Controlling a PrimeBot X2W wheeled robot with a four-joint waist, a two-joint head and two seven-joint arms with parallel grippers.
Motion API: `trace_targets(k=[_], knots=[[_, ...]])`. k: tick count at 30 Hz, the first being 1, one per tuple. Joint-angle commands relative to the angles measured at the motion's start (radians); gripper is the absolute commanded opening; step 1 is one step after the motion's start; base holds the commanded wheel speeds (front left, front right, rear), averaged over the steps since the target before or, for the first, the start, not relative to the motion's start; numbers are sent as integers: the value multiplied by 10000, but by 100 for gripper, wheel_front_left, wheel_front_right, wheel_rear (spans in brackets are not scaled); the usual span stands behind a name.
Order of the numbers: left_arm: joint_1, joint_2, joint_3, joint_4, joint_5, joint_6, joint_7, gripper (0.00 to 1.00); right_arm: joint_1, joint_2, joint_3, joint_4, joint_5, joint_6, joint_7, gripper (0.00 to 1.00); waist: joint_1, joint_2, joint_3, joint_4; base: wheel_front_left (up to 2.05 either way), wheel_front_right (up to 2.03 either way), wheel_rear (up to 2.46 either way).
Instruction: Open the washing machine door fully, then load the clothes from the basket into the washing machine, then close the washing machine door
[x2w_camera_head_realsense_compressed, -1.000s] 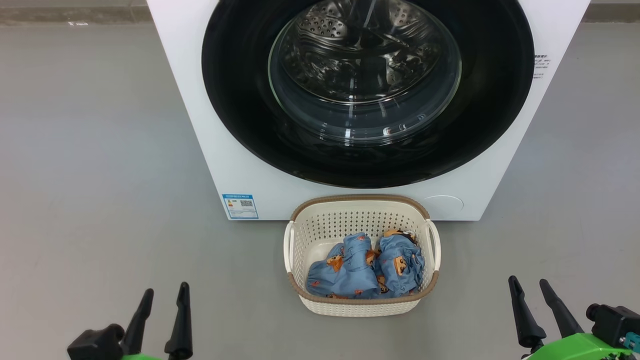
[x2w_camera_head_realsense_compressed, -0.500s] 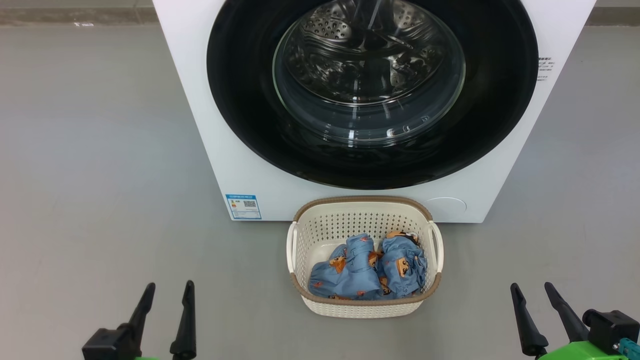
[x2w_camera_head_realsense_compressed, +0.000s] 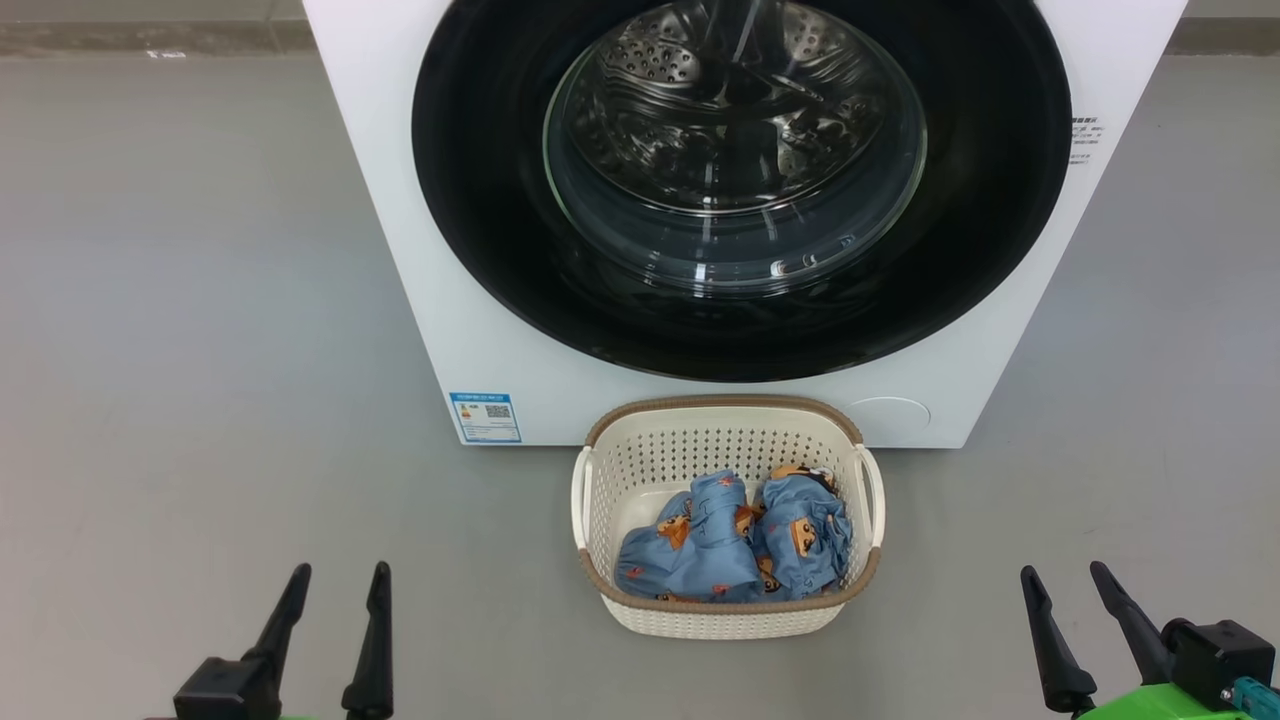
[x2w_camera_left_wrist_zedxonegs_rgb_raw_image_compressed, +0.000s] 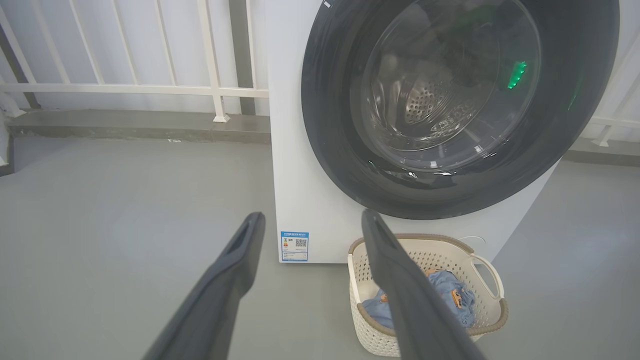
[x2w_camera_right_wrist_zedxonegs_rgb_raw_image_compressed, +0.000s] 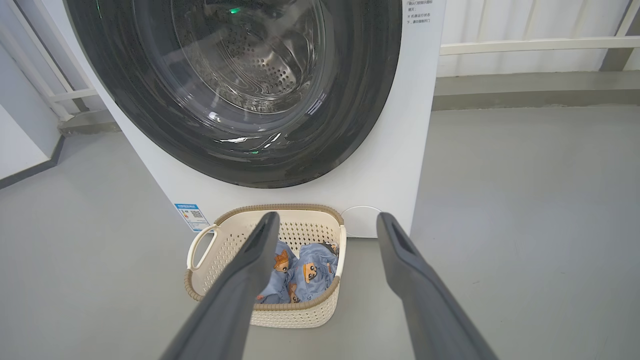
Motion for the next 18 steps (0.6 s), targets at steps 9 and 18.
trace_targets(k=[9, 18], knots=[[-128, 121, 505, -83, 591, -16, -105, 100, 44, -69, 90, -229, -30, -11, -130, 100, 0, 0, -58, -30, 7, 7, -13], [-119, 120, 497, -43, 680, -16, -105, 100, 51, -42, 112, -205, -37, -11, -130, 100, 0, 0, -84, -26, 66, 66, -132]])
